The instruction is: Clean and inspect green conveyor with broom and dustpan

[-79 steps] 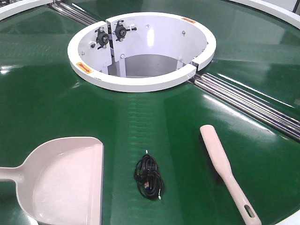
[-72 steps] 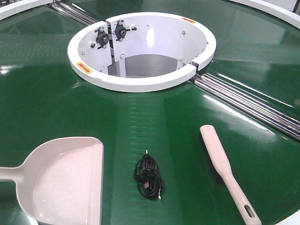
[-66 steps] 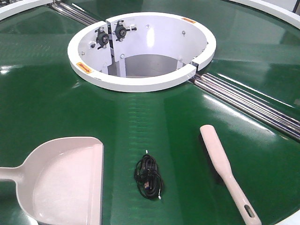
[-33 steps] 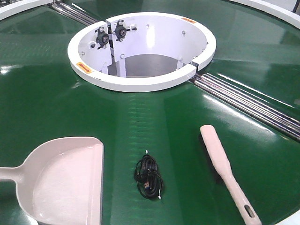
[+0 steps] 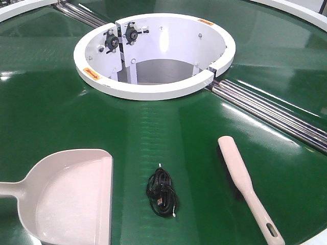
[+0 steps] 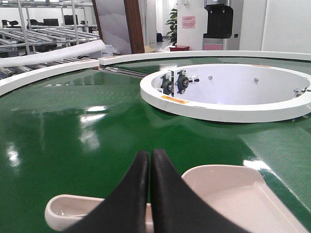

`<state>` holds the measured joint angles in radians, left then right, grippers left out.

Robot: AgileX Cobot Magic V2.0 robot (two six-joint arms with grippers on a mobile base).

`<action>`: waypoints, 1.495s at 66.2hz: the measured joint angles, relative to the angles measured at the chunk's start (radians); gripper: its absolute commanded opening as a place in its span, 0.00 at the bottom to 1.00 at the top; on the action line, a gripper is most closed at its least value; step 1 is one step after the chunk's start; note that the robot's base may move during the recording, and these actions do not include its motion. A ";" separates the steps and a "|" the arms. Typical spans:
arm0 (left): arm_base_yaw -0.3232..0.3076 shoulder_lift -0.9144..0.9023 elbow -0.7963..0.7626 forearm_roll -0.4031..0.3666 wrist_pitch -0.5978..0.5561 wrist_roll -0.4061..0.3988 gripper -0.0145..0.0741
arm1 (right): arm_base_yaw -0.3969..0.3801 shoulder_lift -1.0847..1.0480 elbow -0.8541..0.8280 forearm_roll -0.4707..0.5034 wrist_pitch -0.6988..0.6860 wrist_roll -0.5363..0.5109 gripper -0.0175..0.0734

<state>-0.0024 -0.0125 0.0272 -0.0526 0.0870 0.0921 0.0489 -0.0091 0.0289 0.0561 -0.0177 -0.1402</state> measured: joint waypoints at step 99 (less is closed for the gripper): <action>0.000 0.501 -0.651 -0.175 0.307 0.175 0.82 | 0.000 0.514 -0.611 0.199 0.434 0.031 0.97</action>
<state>-0.0024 0.4883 -0.6243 -0.2272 0.3936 0.2676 0.0489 0.5053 -0.5821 0.2549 0.4165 -0.1089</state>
